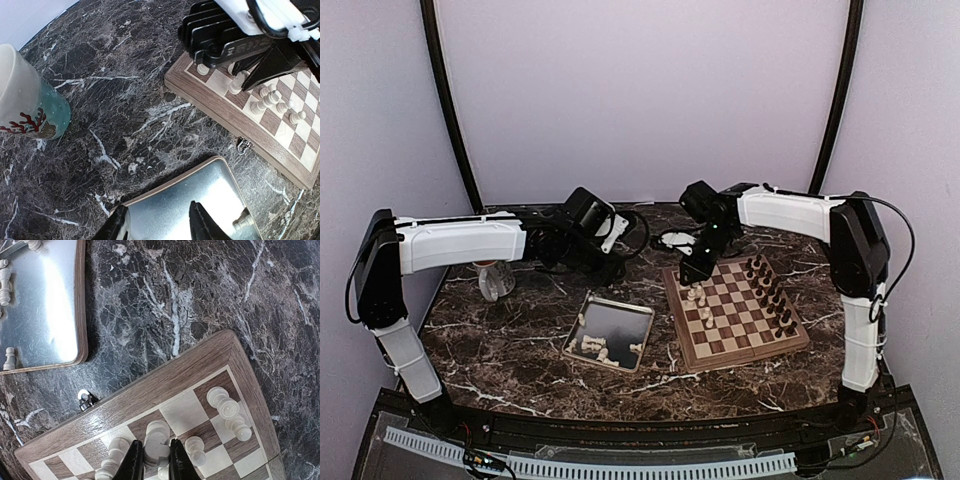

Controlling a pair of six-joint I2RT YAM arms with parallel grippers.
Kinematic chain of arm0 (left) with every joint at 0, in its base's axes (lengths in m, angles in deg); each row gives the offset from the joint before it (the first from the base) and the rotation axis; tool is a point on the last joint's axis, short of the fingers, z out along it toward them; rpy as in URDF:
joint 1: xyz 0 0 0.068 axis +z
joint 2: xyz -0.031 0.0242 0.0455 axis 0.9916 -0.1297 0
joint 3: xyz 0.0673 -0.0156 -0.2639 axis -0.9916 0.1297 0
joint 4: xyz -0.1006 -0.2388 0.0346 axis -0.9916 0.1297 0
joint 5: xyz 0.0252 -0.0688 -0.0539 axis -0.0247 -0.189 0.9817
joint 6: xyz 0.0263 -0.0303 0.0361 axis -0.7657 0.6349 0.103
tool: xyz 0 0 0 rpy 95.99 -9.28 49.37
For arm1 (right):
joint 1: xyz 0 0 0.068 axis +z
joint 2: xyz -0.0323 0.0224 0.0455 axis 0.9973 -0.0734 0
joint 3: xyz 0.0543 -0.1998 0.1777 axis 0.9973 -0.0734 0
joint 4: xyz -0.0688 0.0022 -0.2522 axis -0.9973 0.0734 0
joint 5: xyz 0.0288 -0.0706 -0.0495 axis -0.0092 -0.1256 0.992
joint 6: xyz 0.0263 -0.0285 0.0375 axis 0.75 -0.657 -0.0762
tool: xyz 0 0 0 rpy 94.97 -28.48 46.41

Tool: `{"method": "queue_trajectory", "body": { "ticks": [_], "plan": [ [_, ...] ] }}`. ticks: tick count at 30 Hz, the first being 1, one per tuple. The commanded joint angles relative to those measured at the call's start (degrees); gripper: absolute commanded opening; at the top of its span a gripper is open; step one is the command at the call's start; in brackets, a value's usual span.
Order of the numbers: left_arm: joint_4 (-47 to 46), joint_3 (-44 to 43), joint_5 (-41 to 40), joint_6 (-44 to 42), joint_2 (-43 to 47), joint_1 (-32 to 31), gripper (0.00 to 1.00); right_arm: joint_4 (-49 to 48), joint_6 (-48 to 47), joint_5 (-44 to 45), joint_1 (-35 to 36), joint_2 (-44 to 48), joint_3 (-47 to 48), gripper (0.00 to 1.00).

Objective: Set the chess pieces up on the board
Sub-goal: Place the knight on b1.

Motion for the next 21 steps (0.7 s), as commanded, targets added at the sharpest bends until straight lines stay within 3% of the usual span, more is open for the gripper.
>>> {"method": "queue_trajectory", "body": {
  "ticks": [1,21],
  "plan": [
    [1.4,-0.8,0.2,-0.5,2.7,0.0,0.42,-0.1,1.1,1.1,-0.6,-1.6,2.2,0.13],
    [1.7,-1.0,0.0,-1.7,1.7,0.0,0.42,-0.3,1.5,0.3,-1.5,-5.3,4.2,0.16]
  ]
}}
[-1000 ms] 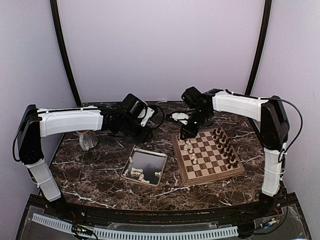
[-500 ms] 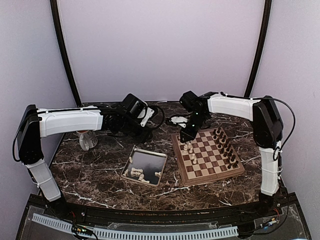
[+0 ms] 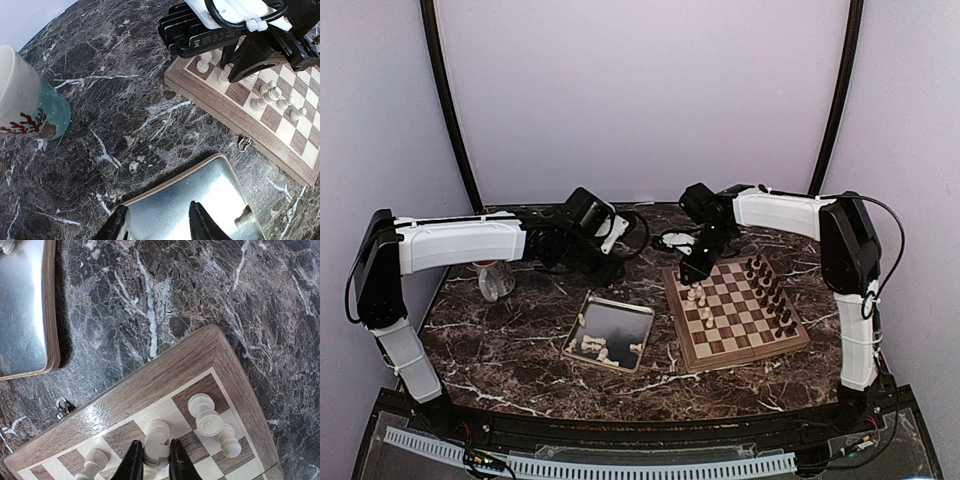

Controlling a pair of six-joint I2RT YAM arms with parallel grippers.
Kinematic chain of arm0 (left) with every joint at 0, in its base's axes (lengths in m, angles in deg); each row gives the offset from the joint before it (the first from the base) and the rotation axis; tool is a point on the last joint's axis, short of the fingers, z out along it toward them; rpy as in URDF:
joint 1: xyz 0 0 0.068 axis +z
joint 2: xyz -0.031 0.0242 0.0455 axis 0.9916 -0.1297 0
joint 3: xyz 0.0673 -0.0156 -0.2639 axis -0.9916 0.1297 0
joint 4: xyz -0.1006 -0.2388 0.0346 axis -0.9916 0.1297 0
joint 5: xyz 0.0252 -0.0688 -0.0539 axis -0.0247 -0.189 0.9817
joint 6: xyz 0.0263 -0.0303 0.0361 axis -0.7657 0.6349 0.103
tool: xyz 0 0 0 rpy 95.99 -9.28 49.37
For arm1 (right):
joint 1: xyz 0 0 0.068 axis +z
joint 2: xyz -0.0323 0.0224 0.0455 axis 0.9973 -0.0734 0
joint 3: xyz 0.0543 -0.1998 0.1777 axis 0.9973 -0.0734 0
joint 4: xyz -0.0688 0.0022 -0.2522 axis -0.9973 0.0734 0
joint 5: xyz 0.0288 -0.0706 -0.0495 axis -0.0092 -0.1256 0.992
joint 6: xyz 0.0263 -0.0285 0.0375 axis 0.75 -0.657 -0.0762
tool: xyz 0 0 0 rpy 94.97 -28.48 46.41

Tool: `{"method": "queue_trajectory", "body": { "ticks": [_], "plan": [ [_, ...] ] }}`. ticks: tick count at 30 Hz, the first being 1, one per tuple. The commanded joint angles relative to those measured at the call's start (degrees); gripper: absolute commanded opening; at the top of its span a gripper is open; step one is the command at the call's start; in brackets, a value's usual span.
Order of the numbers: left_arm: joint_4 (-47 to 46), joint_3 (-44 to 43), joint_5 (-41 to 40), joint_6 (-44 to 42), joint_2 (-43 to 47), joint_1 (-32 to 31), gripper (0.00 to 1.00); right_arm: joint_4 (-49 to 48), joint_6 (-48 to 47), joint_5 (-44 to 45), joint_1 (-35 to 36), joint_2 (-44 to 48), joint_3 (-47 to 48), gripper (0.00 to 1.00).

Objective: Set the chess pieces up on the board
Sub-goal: Place the knight on b1, then pick up the pawn from the storage box.

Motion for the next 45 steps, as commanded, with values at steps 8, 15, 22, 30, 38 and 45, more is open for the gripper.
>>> {"method": "queue_trajectory", "body": {
  "ticks": [8,15,22,30,38,45],
  "plan": [
    [1.5,-1.1,0.2,-0.8,1.2,0.0,0.42,-0.6,1.0,-0.7,-0.2,-1.1,1.5,0.21],
    [1.8,-1.2,-0.3,-1.0,1.1,0.0,0.42,-0.1,1.5,-0.9,-0.2,1.4,1.9,0.27],
    [-0.1,0.3,-2.1,-2.1,1.6,0.0,0.43,0.3,1.8,-1.4,-1.0,8.6,0.0,0.29],
    [4.7,-1.5,0.1,1.0,-0.2,-0.6,0.43,-8.9,0.3,-9.3,-6.3,27.3,-18.8,0.32],
    [10.3,3.1,5.3,0.9,0.9,-3.4,0.43,-21.3,-1.2,-18.0,-9.0,42.2,-41.0,0.34],
    [11.0,6.3,10.2,-3.6,-1.0,-6.6,0.41,-18.5,-2.7,-21.7,-9.6,39.9,-38.7,0.34]
  ]
}}
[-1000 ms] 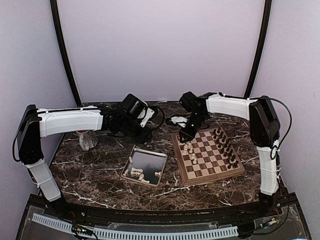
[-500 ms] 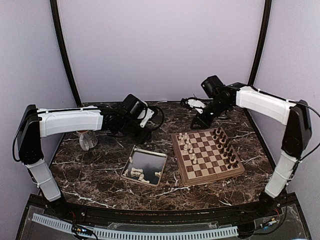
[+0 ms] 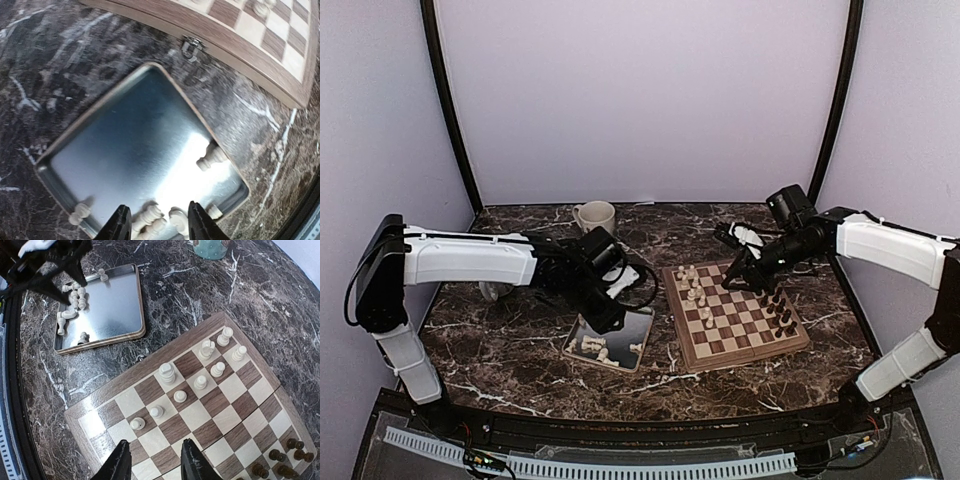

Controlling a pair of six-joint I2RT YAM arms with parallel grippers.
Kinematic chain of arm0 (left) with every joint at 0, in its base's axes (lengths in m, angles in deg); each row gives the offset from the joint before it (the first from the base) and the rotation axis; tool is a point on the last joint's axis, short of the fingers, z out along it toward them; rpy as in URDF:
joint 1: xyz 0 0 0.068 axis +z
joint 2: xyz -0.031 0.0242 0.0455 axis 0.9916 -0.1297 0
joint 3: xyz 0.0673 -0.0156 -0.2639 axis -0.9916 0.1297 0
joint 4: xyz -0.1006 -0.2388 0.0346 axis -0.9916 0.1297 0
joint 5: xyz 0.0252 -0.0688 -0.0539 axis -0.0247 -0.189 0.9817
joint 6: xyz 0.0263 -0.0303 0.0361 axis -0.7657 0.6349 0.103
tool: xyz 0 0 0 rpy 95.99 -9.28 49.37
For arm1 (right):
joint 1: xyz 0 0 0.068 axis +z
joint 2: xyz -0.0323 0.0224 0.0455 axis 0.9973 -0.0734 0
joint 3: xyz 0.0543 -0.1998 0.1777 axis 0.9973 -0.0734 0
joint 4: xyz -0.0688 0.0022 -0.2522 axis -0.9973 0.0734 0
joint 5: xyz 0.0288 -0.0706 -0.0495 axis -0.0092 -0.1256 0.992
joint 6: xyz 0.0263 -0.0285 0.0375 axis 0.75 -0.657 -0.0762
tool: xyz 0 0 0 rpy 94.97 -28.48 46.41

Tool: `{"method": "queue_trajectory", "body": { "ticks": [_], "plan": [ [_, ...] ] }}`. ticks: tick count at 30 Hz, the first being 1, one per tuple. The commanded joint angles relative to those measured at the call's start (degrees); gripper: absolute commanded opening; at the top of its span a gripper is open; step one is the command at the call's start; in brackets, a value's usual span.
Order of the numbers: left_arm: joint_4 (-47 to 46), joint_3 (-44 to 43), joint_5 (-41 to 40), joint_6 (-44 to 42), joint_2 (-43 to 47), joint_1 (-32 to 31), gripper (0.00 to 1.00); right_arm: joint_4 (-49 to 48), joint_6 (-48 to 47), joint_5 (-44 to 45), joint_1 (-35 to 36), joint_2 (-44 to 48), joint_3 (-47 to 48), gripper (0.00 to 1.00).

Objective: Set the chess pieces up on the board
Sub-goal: Pick up the pawn from the storage box.

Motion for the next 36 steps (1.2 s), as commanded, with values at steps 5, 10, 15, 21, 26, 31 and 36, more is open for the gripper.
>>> {"method": "queue_trajectory", "body": {
  "ticks": [5,10,15,21,26,31,36],
  "plan": [
    [1.5,0.9,10.0,-6.7,-3.3,-3.9,0.41,-2.9,-2.4,-1.5,-0.2,0.6,-0.1,0.34],
    [1.5,-0.7,8.8,-8.5,-5.9,-4.3,0.40,-2.9,-2.7,-1.0,-0.2,1.6,-0.3,0.34],
    [-2.2,0.6,8.6,-11.7,-6.1,-4.3,0.39,-3.2,-3.1,-0.5,-0.2,1.6,-0.7,0.34],
    [-8.9,3.4,10.5,-17.0,-6.1,-4.1,0.37,-3.0,-3.3,-0.5,-0.3,1.0,-0.8,0.34],
    [-11.9,4.0,12.5,-20.0,-7.6,-3.6,0.33,-2.8,-3.4,-0.4,-0.3,0.9,-0.8,0.34],
    [-13.0,4.9,12.8,-21.4,-8.5,-2.9,0.32,-2.8,-3.5,-0.3,-0.3,0.8,-0.9,0.34],
    [-14.0,5.9,12.5,-22.4,-8.8,-2.6,0.31,-2.8,-3.7,-0.3,-0.2,0.4,-0.9,0.34]
  ]
}}
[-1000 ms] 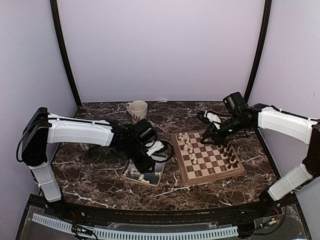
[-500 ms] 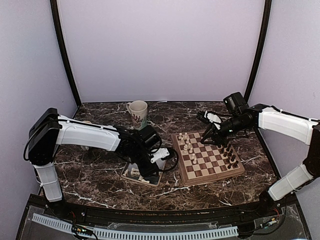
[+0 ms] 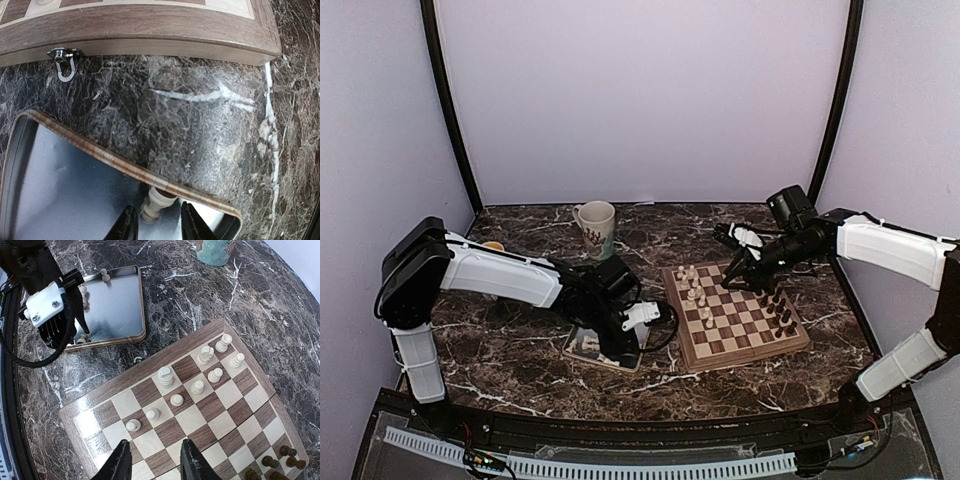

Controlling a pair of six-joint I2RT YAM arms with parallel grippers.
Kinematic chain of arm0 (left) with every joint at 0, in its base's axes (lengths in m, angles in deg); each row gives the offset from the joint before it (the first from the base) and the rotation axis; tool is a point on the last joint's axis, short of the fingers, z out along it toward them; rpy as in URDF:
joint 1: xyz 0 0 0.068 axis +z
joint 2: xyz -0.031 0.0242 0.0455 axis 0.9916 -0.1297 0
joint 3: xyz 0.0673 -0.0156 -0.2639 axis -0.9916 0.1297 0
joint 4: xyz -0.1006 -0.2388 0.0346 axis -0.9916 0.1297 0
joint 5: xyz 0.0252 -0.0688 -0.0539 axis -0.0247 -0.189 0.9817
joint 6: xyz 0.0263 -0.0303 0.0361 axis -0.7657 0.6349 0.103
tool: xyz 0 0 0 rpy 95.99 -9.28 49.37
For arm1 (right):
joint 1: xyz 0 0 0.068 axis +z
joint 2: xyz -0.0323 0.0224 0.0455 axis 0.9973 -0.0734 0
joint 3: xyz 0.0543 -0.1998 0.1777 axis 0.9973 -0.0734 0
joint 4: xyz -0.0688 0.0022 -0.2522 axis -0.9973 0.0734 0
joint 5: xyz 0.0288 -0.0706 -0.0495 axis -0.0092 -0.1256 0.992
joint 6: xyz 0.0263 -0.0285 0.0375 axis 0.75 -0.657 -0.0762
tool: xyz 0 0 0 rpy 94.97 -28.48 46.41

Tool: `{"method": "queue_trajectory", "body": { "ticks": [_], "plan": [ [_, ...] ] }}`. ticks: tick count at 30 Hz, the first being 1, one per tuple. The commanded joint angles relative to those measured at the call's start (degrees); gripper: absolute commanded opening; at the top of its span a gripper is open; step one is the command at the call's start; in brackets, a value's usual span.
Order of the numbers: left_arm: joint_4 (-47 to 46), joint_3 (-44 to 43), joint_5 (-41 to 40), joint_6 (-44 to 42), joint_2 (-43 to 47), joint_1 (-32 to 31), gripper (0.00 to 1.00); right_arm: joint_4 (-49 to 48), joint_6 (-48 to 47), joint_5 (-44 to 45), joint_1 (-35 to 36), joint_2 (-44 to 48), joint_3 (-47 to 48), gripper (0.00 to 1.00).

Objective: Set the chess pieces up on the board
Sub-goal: Pick up the pawn from the storage box.

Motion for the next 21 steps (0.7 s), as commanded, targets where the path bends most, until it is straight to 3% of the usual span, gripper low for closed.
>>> {"method": "queue_trajectory", "body": {
  "ticks": [1,9,21],
  "plan": [
    [-1.3,1.6,0.8,-2.3,-0.7,0.5,0.31,-1.0,-0.7,0.2,-0.2,0.0,-0.5,0.34],
    [-3.0,2.9,-1.1,-3.9,-1.3,0.5,0.32,-0.9,-0.8,0.3,-0.2,-0.4,-0.5,0.34],
    [2.7,1.2,3.2,-2.3,1.4,0.4,0.09,-0.7,-0.7,0.1,-0.2,-0.9,-0.3,0.34]
  ]
}}
